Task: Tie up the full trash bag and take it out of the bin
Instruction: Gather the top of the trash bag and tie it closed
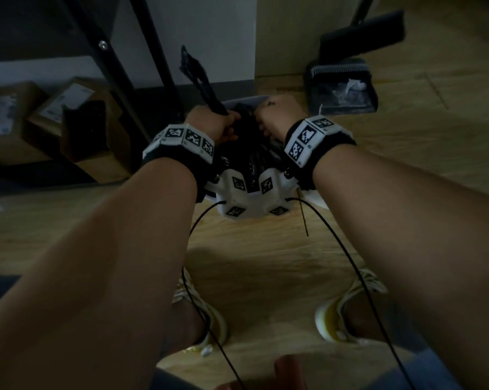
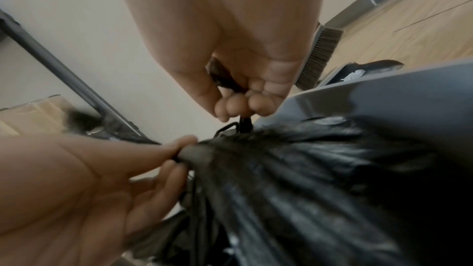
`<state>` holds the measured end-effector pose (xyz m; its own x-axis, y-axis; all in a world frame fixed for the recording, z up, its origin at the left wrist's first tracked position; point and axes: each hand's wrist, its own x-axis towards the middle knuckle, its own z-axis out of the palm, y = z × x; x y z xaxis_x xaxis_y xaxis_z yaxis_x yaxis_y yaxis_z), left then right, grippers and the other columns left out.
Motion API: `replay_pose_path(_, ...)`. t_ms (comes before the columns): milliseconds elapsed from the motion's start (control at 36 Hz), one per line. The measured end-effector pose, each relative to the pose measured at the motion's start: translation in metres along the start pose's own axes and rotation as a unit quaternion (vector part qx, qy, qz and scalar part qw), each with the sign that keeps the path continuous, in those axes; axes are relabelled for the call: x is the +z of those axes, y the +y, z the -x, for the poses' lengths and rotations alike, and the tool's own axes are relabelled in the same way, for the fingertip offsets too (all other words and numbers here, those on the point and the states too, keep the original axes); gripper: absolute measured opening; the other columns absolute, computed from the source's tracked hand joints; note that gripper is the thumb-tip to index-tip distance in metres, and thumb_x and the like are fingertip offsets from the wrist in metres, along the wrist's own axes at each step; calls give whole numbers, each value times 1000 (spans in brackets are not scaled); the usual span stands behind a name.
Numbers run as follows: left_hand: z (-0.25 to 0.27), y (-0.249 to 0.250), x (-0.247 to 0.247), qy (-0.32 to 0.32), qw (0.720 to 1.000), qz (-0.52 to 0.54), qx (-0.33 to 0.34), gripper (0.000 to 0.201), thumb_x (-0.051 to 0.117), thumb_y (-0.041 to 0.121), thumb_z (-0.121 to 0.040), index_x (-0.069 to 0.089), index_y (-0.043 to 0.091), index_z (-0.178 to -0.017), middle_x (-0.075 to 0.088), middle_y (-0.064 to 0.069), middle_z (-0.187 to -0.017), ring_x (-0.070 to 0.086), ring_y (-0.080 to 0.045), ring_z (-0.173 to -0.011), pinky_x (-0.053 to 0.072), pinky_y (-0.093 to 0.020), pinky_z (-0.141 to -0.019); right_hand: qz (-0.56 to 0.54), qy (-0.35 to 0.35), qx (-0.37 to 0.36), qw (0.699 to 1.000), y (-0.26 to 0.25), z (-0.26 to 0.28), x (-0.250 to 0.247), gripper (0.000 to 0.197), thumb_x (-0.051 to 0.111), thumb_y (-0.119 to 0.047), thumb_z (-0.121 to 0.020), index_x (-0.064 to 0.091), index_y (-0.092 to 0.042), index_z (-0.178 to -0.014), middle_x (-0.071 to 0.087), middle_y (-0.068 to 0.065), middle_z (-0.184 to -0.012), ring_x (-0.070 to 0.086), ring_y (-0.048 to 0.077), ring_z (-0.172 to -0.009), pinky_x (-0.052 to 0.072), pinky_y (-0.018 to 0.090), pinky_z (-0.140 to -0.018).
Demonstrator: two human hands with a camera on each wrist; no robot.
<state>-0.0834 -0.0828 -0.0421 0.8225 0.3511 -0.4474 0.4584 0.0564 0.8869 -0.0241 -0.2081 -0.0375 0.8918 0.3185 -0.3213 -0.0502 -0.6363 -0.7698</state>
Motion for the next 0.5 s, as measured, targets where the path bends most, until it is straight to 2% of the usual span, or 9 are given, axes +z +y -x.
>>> replay_pose_path(167, -2, 2, 6, -7, 998, 56, -35, 31, 36, 8, -103, 52, 12, -76, 56, -3, -76, 54, -10, -60, 51, -16, -43, -34, -6, 0, 999, 1, -4, -1, 10, 44, -16, -96, 54, -18, -96, 55, -5, -68, 54, 8, -56, 46, 20, -53)
replay_pose_path(222, -6, 2, 10, 16, 999, 19, -25, 31, 38, 8, -102, 52, 13, -75, 54, -4, -72, 54, -9, -51, 48, -14, -40, -59, -7, 13, 998, -3, -9, -2, 15, 43, -13, -97, 56, -14, -90, 59, -4, -62, 55, 9, -54, 49, 21, -51)
replay_pose_path(278, -8, 3, 14, 42, 997, -67, 6, 29, 40, 7, -101, 55, 12, -76, 53, -5, -69, 53, -16, -54, 44, -17, -41, -103, -61, 55, 991, -8, -5, -7, 27, 39, -9, -99, 54, -9, -77, 61, -2, -49, 54, 12, -47, 48, 21, -42)
replay_pose_path(333, -10, 7, 18, 47, 981, -187, 34, 24, 41, 10, -100, 63, 3, -95, 62, -16, -84, 60, -28, -79, 49, -27, -62, -113, -50, 68, 990, -12, -1, -11, 33, 38, -6, -99, 50, -11, -68, 61, 3, -52, 54, 15, -46, 46, 23, -41)
replay_pose_path(361, -11, 11, 20, 57, 972, -225, 34, 29, 39, 12, -101, 62, -2, -111, 64, -23, -105, 61, -31, -99, 48, -33, -80, -115, -28, 56, 991, -13, -5, -15, 34, 38, -6, -98, 50, -11, -67, 61, 4, -55, 54, 16, -49, 46, 25, -46)
replay_pose_path(389, -12, 11, 22, 66, 967, -244, 32, 34, 37, 13, -102, 56, -3, -126, 59, -22, -125, 55, -32, -116, 43, -34, -95, -101, -54, 58, 992, -11, -4, -19, 33, 38, -5, -98, 52, -7, -68, 63, 6, -55, 56, 18, -52, 47, 28, -51)
replay_pose_path(417, -12, 13, 25, 58, 962, -267, 20, 38, 35, 11, -103, 49, -3, -135, 51, -20, -138, 49, -31, -127, 36, -32, -103, -69, -133, 64, 987, -7, 1, -23, 32, 37, -6, -99, 55, 0, -73, 68, 11, -58, 62, 22, -59, 49, 32, -58)
replay_pose_path(472, -15, 14, 30, 28, 950, -311, 15, 40, 33, 6, -103, 41, -1, -141, 45, -17, -145, 43, -30, -133, 31, -30, -107, -26, -206, 7, 978, 14, 4, -24, 32, 35, -9, -100, 60, 7, -87, 72, 21, -81, 68, 25, -79, 51, 35, -73)
replay_pose_path(500, -17, 13, 32, 21, 945, -326, 18, 40, 34, 6, -103, 42, -1, -141, 45, -16, -145, 43, -29, -133, 31, -30, -108, -36, -194, 1, 980, 11, 9, -28, 30, 37, -8, -99, 59, 3, -82, 70, 18, -82, 66, 26, -76, 51, 31, -69)
